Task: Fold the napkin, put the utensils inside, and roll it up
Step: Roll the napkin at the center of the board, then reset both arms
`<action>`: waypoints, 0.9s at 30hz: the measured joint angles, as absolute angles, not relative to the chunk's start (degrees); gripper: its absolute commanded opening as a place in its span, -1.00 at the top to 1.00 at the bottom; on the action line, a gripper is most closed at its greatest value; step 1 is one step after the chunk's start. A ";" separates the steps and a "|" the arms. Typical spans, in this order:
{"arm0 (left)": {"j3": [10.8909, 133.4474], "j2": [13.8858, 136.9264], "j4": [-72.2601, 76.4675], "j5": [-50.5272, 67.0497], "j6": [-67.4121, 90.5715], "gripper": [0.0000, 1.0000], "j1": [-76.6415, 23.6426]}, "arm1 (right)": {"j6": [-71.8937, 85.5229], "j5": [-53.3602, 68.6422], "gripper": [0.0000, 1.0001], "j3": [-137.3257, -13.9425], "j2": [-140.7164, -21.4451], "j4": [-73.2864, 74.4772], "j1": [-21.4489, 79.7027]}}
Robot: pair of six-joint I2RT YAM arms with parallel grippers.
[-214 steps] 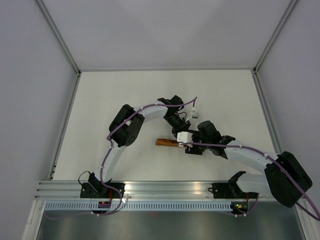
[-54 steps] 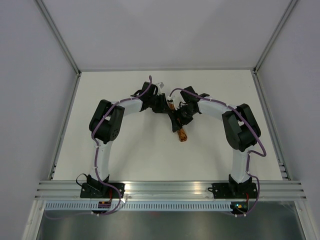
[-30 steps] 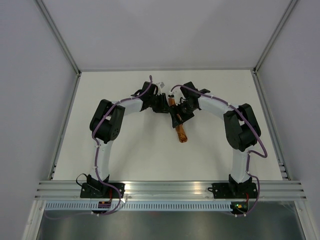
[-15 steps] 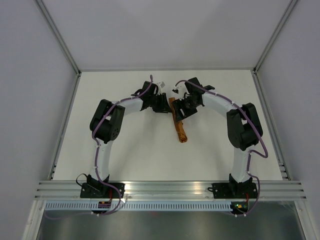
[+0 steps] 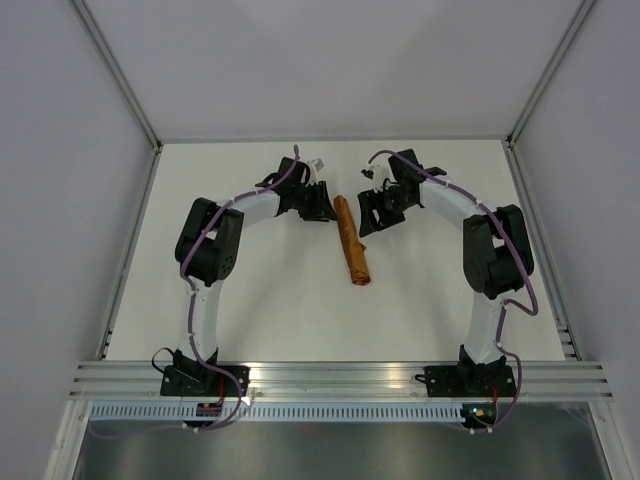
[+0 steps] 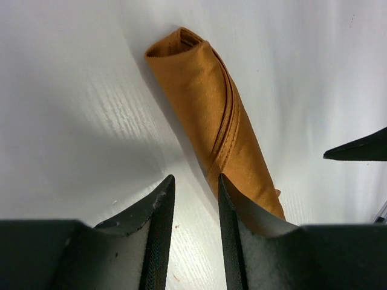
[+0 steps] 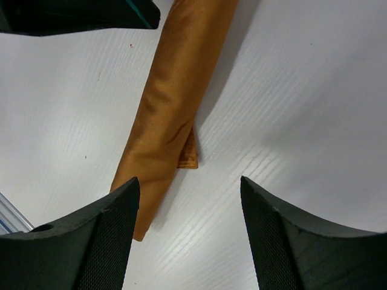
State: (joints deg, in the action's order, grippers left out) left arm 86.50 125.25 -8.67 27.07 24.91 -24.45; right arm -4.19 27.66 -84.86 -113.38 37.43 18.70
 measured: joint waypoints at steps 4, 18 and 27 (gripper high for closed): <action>86.83 125.08 -9.39 27.09 24.23 0.20 -23.90 | -3.86 28.71 -0.46 -83.72 -112.01 37.01 17.28; 84.58 121.19 -10.68 27.09 23.75 0.21 -23.88 | -3.88 30.70 -0.48 -79.57 -104.84 36.84 14.79; 71.02 95.20 -10.79 26.00 20.95 0.14 -23.86 | -5.41 33.23 -0.56 -76.12 -92.23 37.74 5.96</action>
